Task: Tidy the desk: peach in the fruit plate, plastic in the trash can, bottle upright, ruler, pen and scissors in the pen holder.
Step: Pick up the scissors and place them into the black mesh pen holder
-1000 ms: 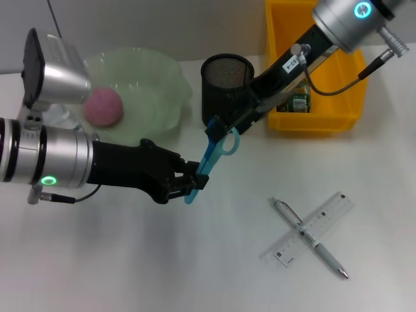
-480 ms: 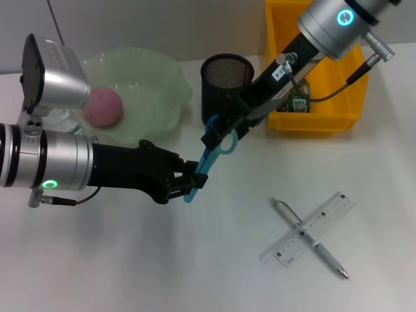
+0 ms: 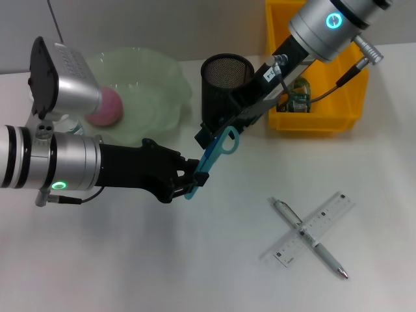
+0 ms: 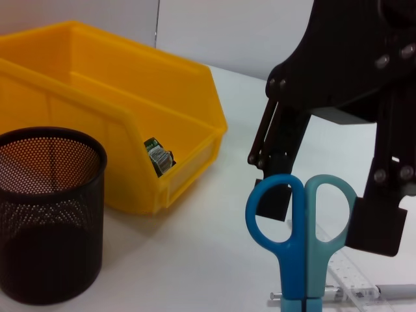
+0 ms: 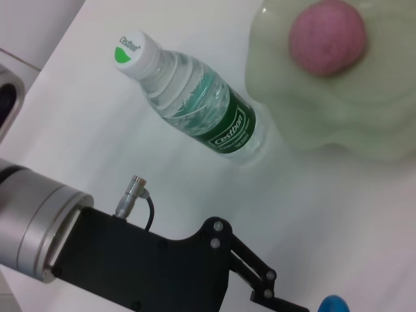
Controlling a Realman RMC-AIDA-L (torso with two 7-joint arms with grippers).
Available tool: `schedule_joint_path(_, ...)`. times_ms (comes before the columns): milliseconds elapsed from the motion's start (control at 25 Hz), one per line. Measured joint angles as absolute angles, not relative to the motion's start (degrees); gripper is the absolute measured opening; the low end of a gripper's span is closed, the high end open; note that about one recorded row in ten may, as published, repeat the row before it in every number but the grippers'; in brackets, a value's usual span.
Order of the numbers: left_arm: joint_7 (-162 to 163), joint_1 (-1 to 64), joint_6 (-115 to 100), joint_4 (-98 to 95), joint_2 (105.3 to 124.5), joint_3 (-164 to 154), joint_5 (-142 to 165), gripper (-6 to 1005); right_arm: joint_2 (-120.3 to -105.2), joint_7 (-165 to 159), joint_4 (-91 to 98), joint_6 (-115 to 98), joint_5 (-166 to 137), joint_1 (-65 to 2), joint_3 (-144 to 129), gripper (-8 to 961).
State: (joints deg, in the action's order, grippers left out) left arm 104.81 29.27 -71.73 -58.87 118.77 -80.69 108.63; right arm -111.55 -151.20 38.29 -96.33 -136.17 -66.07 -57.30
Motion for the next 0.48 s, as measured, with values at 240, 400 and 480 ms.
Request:
schedule_joint_path(240,104.5,29.2,-71.1,-59.5,118.77,-81.0,108.5,206,-111.56,-151.8,38.3,-95.3,-137.2,-66.0,-57.3,787)
schedule_joint_path(400,104.5,29.1,-70.3,-59.6,118.79,-81.1,108.2,205,-111.62,-152.0,38.3,-94.8,-137.8,-66.1,-57.3,737)
schedule_joint_path(480,104.5,29.2,-70.1,-59.6,118.8,-81.1,108.2,205,-111.67,-152.0,38.3,-94.5,-137.8,-66.1,-57.3,712)
